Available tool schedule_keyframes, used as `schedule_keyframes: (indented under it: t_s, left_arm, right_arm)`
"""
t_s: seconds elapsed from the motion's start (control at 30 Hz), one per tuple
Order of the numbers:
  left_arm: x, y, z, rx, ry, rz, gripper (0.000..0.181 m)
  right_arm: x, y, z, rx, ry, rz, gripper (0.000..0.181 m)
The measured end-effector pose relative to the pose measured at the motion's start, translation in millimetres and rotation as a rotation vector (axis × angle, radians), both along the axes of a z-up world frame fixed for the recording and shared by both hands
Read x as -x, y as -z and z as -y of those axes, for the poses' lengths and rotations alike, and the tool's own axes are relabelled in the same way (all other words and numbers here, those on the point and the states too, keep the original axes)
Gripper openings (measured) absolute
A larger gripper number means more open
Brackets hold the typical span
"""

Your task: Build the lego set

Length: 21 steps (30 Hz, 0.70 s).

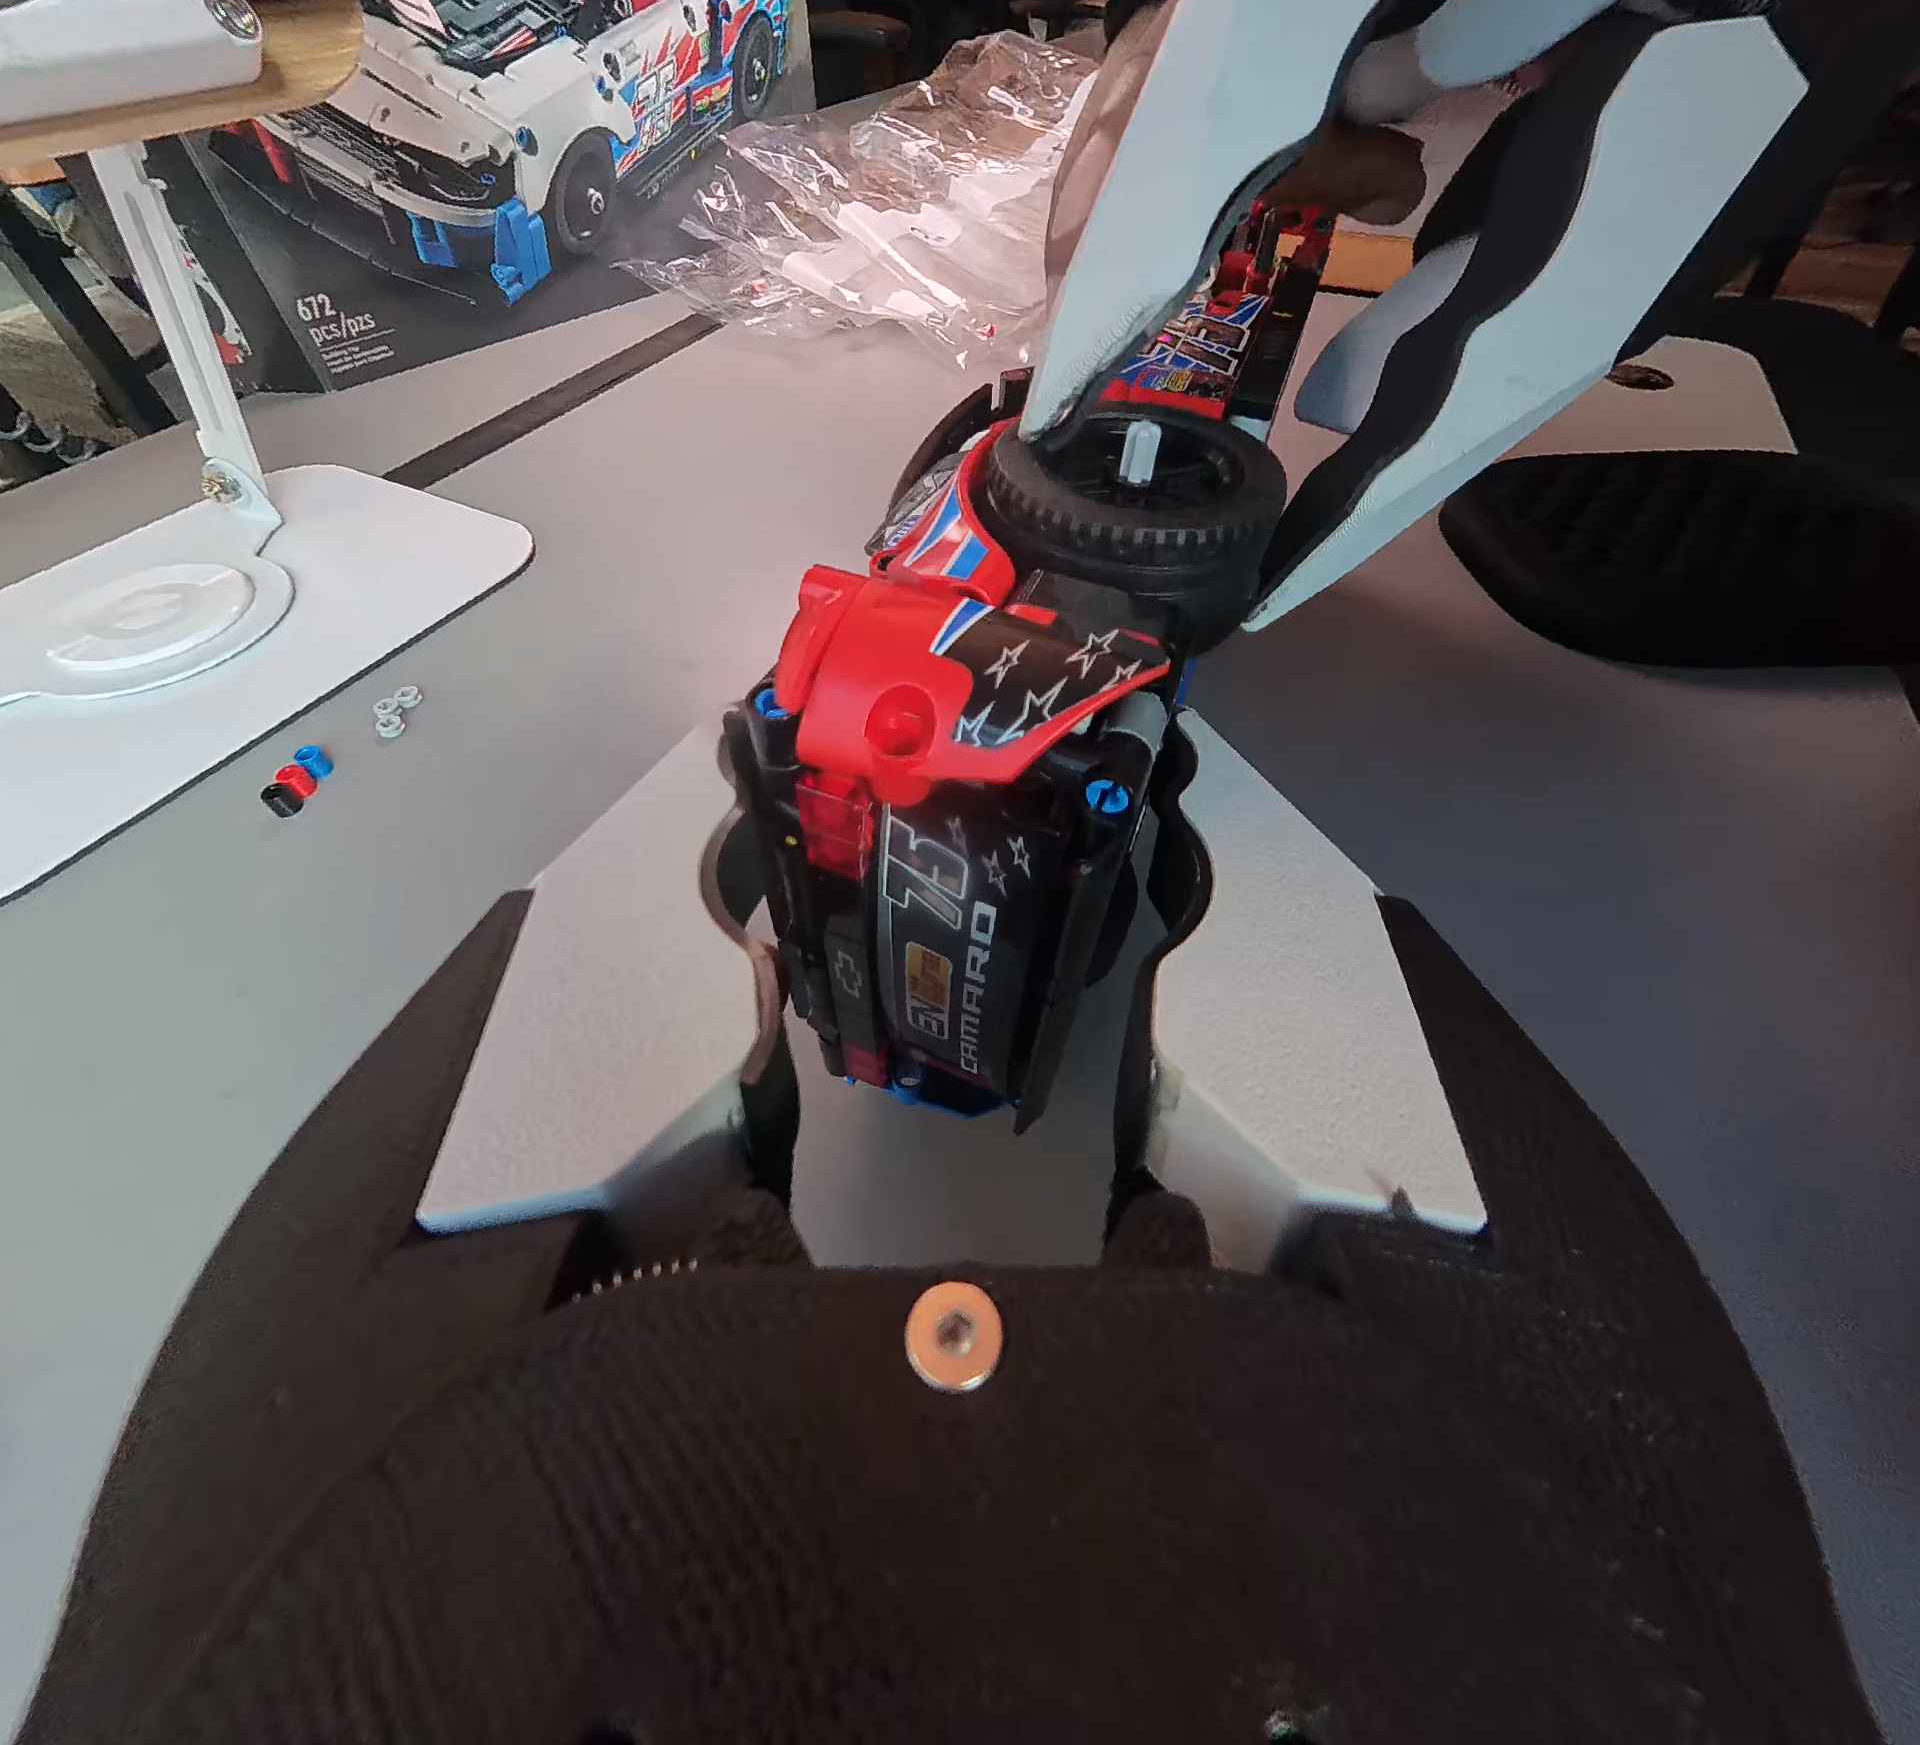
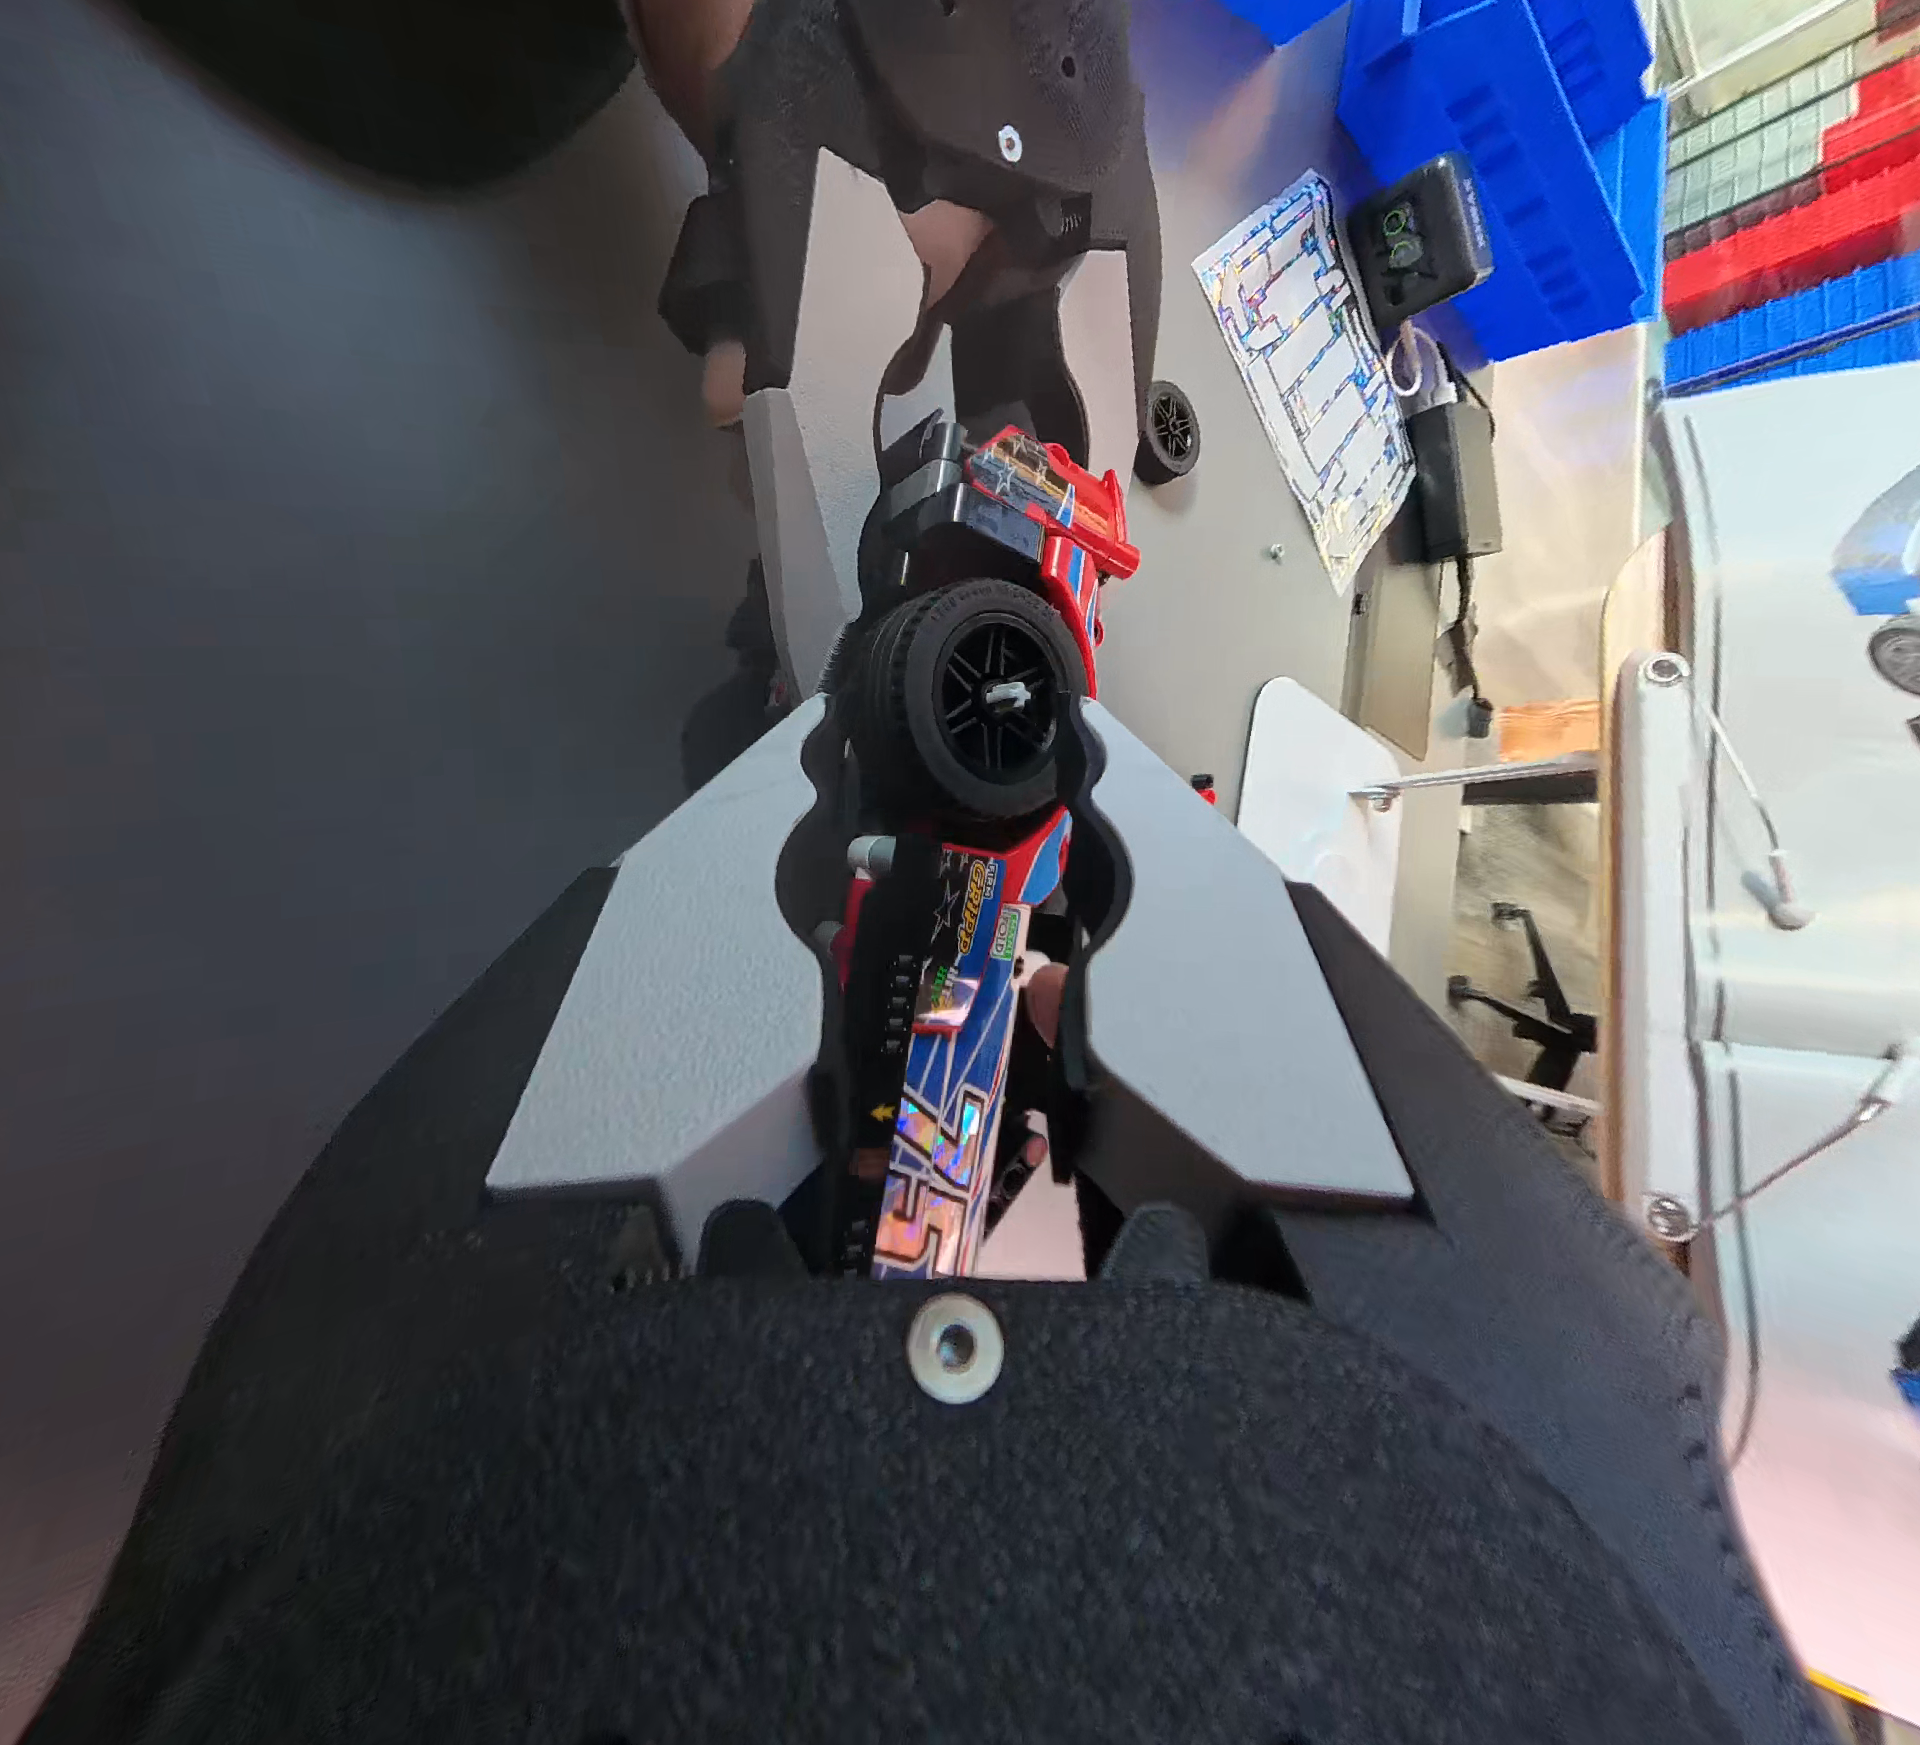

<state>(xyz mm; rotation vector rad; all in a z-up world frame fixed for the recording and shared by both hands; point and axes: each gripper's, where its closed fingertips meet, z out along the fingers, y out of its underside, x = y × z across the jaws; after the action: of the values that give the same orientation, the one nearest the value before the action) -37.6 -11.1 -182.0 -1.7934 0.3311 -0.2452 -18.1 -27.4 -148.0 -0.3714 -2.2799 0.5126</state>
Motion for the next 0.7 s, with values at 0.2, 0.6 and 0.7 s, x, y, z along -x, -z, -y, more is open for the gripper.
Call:
schedule_keyframes:
  t_s: [0.2,0.6,0.7]
  left_arm:
    - [5,1,0,0.005,-0.017,0.025,0.073]
    - [0,0,5,-0.016,0.005,-0.028,0.072]
    - [-1,0,5,-0.023,0.015,-0.04,0.072]
  right_arm:
    - [-9,-19,4,0.174,0.048,0.176,0.036]
    - [5,-9,-2,0.194,0.223,0.503,0.016]
    - [2,-9,0,0.137,0.215,0.52,0.016]
